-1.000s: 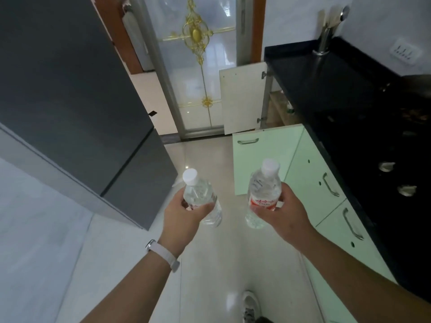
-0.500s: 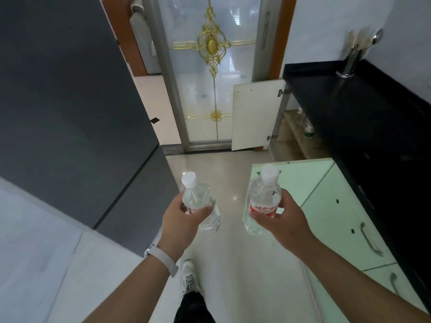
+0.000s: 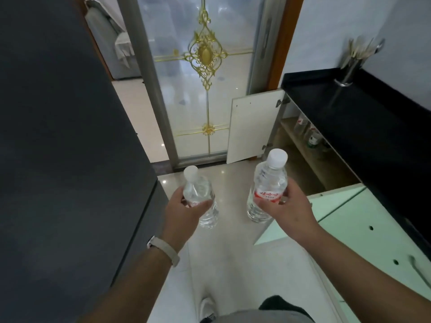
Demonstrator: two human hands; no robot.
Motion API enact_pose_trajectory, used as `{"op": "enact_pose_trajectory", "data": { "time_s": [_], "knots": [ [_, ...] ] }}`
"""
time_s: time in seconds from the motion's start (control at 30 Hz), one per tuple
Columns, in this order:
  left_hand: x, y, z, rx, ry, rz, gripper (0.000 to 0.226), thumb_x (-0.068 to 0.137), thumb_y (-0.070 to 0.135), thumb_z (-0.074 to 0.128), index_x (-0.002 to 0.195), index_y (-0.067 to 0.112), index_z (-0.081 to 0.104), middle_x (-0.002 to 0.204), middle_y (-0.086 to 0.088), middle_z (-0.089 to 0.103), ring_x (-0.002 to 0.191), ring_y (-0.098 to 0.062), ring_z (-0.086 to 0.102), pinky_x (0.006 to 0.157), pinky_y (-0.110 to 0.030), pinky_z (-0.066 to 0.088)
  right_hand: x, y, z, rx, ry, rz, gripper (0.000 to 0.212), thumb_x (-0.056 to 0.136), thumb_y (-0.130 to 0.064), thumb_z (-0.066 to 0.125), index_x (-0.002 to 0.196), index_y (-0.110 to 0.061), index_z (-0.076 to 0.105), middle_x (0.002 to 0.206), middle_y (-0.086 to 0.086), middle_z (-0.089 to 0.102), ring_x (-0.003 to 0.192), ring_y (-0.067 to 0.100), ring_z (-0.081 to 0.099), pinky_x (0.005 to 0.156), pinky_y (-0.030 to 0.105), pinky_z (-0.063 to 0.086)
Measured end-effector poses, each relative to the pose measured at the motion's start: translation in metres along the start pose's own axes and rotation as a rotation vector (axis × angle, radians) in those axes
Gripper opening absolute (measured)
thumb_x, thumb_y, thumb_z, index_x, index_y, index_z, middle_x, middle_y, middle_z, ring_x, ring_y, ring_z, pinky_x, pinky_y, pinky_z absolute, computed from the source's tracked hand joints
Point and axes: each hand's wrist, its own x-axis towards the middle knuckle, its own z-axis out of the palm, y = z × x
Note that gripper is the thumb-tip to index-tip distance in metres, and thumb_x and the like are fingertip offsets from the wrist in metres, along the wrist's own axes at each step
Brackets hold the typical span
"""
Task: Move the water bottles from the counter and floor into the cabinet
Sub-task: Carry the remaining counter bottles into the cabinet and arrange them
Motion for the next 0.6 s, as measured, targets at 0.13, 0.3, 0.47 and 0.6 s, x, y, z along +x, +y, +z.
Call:
{"op": "enact_pose_trajectory", "data": {
  "time_s": [0.13,0.3,0.47,0.6],
  "knots": [
    [0.048,0.004,-0.006,-0.015,-0.039,-0.015,0.053,0.067,0.025,0.090,0.116,0.027,0.069,0.100,0.006,0.077,0.093,-0.016,0.074,0.082,-0.037,0.059,0.031,-0.015,0.013,0.000,0.015,-0.009,0.058,0.072,-0.033,0.085,0.117,-0.041,0.050,0.107,-0.025,0.061,0.095,0.002,0.063,0.086,0.028,0.052],
    [0.101,0.014,0.007,0.056,-0.083,0.021,0.048,0.077,0.025,0.088,0.119,0.027,0.067,0.105,0.007,0.074,0.096,-0.013,0.070,0.082,-0.031,0.056,0.079,-0.012,0.020,0.028,0.034,-0.002,0.056,0.073,-0.030,0.085,0.117,-0.041,0.052,0.106,-0.022,0.064,0.094,0.002,0.064,0.083,0.026,0.053],
    [0.167,0.023,0.031,0.142,-0.095,0.026,0.046,0.076,0.031,0.088,0.116,0.033,0.066,0.104,0.010,0.073,0.096,-0.009,0.070,0.081,-0.029,0.055,0.153,0.004,0.023,0.064,0.032,0.028,0.057,0.071,-0.037,0.084,0.118,-0.042,0.053,0.110,-0.019,0.065,0.097,0.004,0.066,0.081,0.025,0.053],
    [0.225,0.043,0.061,0.174,-0.100,0.032,0.040,0.078,0.023,0.087,0.108,0.039,0.065,0.102,0.012,0.072,0.091,0.000,0.068,0.080,-0.026,0.054,0.224,0.007,0.019,0.160,0.021,0.069,0.047,0.074,-0.029,0.084,0.104,-0.047,0.053,0.104,-0.024,0.064,0.087,-0.006,0.065,0.071,0.013,0.052]
  ]
}}
